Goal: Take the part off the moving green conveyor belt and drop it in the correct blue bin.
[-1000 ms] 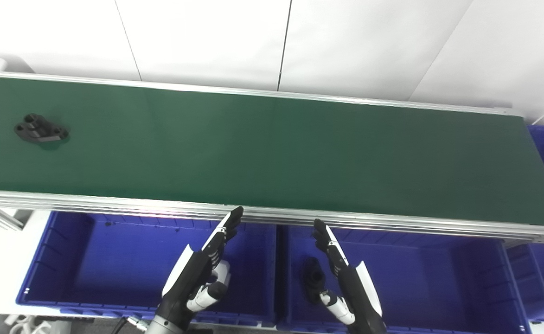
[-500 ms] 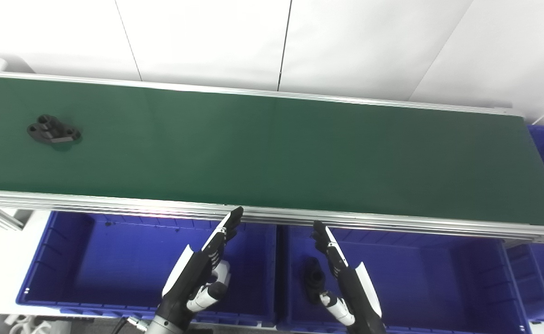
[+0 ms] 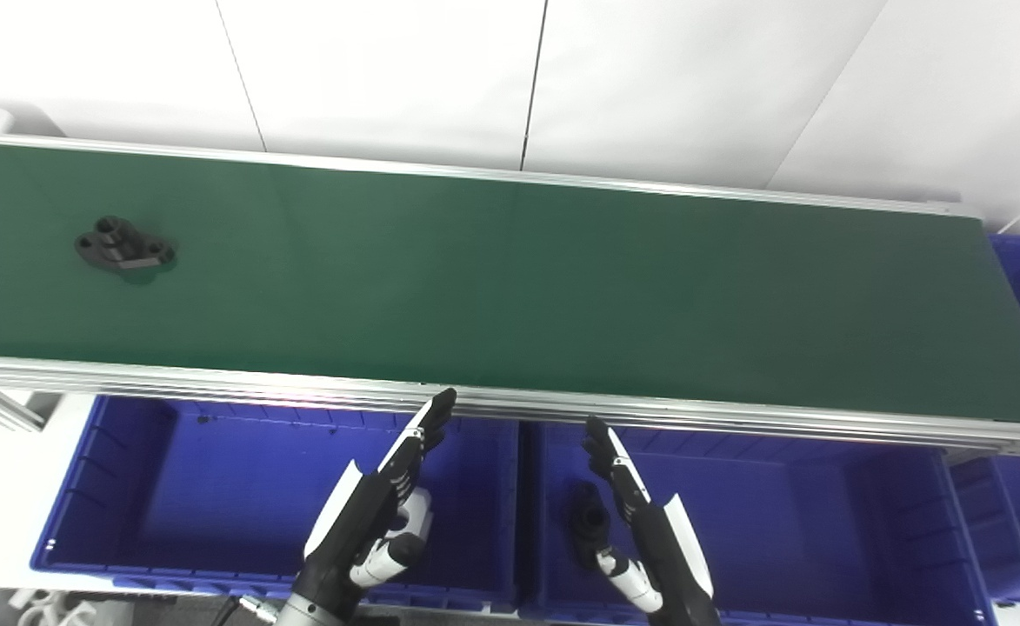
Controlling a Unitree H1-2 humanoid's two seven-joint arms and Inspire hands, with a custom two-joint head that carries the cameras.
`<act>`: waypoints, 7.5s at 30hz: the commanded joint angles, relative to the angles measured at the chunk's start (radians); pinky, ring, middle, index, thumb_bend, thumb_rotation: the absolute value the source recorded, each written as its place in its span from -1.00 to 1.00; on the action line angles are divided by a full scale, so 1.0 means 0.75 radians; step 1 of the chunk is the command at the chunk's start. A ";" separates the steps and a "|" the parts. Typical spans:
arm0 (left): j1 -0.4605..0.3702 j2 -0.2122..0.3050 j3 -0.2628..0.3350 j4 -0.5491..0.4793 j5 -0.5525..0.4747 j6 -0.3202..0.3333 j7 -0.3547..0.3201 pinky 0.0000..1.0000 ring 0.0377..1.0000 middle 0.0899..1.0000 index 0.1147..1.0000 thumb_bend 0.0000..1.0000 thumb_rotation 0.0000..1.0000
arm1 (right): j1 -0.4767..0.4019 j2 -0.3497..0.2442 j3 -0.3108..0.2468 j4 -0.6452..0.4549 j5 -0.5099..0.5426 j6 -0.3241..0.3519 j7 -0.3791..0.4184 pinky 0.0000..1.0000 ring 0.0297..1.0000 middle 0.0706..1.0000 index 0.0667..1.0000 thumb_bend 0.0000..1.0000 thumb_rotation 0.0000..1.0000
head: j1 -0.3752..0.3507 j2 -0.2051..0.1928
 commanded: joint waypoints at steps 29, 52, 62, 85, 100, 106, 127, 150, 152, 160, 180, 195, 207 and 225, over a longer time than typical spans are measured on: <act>-0.080 -0.054 -0.066 0.182 0.045 -0.091 0.087 0.79 0.92 0.93 0.87 0.81 0.73 | -0.078 -0.086 0.058 0.144 0.084 -0.073 -0.086 0.79 0.88 0.95 0.97 0.79 0.98 | 0.158 -0.234; -0.115 -0.040 -0.117 0.194 0.065 -0.091 0.149 0.73 0.89 0.92 0.86 0.80 0.73 | -0.084 -0.100 0.036 0.137 0.121 -0.073 -0.047 0.76 0.87 0.95 0.97 0.78 0.93 | 0.226 -0.180; -0.119 -0.069 -0.121 0.157 0.053 -0.090 0.133 0.79 0.93 0.94 0.88 0.81 0.68 | -0.065 -0.138 0.036 0.024 0.054 -0.073 -0.138 0.74 0.80 0.88 0.87 0.81 0.72 | 0.212 -0.081; -0.150 -0.111 -0.128 0.156 0.070 -0.084 0.097 0.89 0.98 0.96 0.92 0.79 0.56 | -0.088 -0.157 -0.153 -0.497 -0.175 -0.054 -0.184 0.64 0.74 0.81 0.81 0.96 0.14 | 0.159 -0.036; -0.161 -0.117 -0.120 0.162 0.096 -0.086 0.105 0.87 0.96 0.95 0.93 0.76 0.59 | -0.467 -0.028 -0.405 -0.503 -0.254 0.280 0.236 0.49 0.67 0.73 0.74 0.88 0.24 | 0.140 -0.040; -0.173 -0.128 -0.126 0.178 0.104 -0.087 0.105 0.82 0.95 0.95 0.93 0.76 0.58 | -0.659 -0.003 -0.377 -0.486 -0.392 0.508 0.421 0.35 0.56 0.63 0.58 0.92 0.19 | 0.131 -0.047; -0.187 -0.157 -0.180 0.165 0.196 -0.088 0.137 0.82 0.93 0.94 0.95 0.76 0.62 | -1.097 0.098 -0.260 -0.111 -0.688 0.660 0.543 0.18 0.42 0.54 0.57 0.91 0.18 | 0.158 -0.049; -0.188 -0.204 -0.296 0.152 0.345 -0.091 0.247 0.68 0.85 0.90 0.88 0.72 0.58 | -1.385 0.290 0.018 0.417 -1.033 0.789 0.492 0.09 0.43 0.55 0.55 1.00 0.18 | 0.242 -0.020; -0.190 -0.204 -0.304 0.152 0.347 -0.090 0.255 0.66 0.85 0.90 0.88 0.73 0.59 | -1.401 0.304 0.036 0.450 -1.043 0.802 0.493 0.05 0.40 0.55 0.55 1.00 0.16 | 0.249 -0.018; -0.179 -0.223 -0.319 0.142 0.363 -0.067 0.248 0.64 0.87 0.92 0.86 0.80 0.59 | -1.461 0.324 0.085 0.574 -1.049 0.816 0.483 0.06 0.34 0.54 0.55 1.00 0.13 | 0.286 -0.016; -0.120 -0.258 -0.355 0.036 0.433 0.006 0.259 0.64 0.87 0.90 0.83 0.75 0.63 | -1.519 0.320 0.171 0.786 -1.060 0.831 0.471 -0.20 0.08 0.34 0.50 0.96 0.10 | 0.329 0.020; -0.110 -0.233 -0.383 -0.038 0.487 0.159 0.232 0.46 0.72 0.69 0.45 0.40 0.44 | -1.527 0.308 0.226 0.877 -1.067 0.932 0.547 -0.56 -0.43 -0.25 -0.04 0.05 -1.00 | 0.328 0.048; -0.118 -0.209 -0.396 -0.060 0.482 0.167 0.231 0.51 0.76 0.72 0.47 0.38 0.46 | -1.541 0.236 0.283 0.757 -1.085 1.051 0.761 -0.62 -0.47 -0.18 -0.07 0.05 -1.00 | 0.315 0.060; -0.105 -0.152 -0.370 -0.113 0.453 0.169 0.215 0.61 0.82 0.74 0.51 0.42 0.57 | -1.317 0.058 0.120 0.087 -1.032 0.973 0.691 -0.61 -0.49 -0.16 -0.08 0.05 -1.00 | 0.153 0.109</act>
